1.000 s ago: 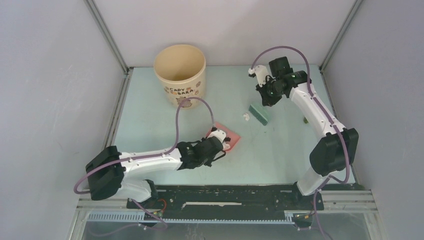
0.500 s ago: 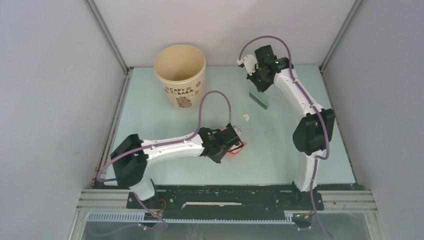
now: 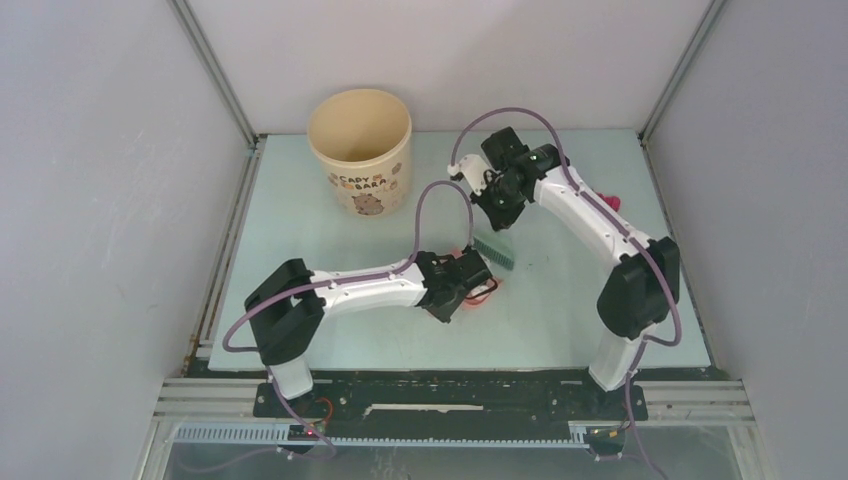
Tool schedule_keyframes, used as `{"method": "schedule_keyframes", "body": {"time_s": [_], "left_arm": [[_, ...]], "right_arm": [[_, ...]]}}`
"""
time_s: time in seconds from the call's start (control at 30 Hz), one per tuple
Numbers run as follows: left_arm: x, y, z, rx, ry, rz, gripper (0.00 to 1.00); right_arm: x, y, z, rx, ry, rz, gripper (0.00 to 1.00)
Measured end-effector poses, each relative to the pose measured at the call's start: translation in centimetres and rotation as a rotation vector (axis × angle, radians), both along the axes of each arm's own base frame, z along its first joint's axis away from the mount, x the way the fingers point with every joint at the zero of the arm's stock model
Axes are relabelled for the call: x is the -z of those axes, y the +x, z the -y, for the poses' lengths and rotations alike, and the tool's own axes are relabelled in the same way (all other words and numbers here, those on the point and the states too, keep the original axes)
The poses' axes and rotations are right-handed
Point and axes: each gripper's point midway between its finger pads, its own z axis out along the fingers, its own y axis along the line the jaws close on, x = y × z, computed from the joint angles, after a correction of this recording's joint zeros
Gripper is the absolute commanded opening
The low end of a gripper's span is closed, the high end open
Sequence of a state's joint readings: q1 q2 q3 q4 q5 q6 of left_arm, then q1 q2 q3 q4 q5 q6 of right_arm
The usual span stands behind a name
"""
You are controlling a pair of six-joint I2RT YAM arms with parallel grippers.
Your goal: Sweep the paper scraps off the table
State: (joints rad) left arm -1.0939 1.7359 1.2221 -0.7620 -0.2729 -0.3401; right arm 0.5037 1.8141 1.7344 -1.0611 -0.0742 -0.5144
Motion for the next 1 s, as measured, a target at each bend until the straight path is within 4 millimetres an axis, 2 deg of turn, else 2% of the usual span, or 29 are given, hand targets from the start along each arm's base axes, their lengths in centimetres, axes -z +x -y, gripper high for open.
{"method": "schedule_keyframes", "body": {"time_s": [0.13,0.2,0.3,0.4,0.53,0.73,0.83,0.9,1.0], "left_arm": [[0.6,0.7,0.6,-0.002,0.000,0.007,0.00],[0.7,1.0,1.0,-0.001,-0.006,0.011,0.00],[0.8,1.3,1.3,0.004,-0.016,0.026,0.00],[0.7,2.0,2.0,0.010,-0.043,0.057,0.00],[1.1,2.4,2.0,0.018,-0.078,0.101,0.00],[0.4,3.1,2.0,0.011,-0.130,0.168,0.00],[-0.4,3.6,2.2,-0.004,-0.183,0.208,0.00],[-0.9,4.0,2.2,-0.015,-0.190,0.219,0.00],[-1.4,4.6,2.3,-0.027,-0.199,0.230,0.00]], "right_arm": [[-0.9,-4.0,-1.1,-0.025,0.055,-0.073,0.00],[-1.6,-5.2,-1.1,-0.017,0.075,-0.092,0.00],[-3.0,-5.6,-0.6,0.004,0.095,-0.069,0.00],[-5.0,-5.4,0.4,0.036,0.120,-0.023,0.00],[-8.0,-4.3,2.4,0.095,0.162,0.060,0.00],[-10.5,-1.7,8.8,0.329,0.278,0.125,0.00],[-10.0,-1.2,12.1,0.467,0.374,0.165,0.00],[-8.3,-1.9,14.0,0.558,0.414,0.168,0.00],[-5.5,-2.6,14.1,0.604,0.456,0.133,0.00]]}}
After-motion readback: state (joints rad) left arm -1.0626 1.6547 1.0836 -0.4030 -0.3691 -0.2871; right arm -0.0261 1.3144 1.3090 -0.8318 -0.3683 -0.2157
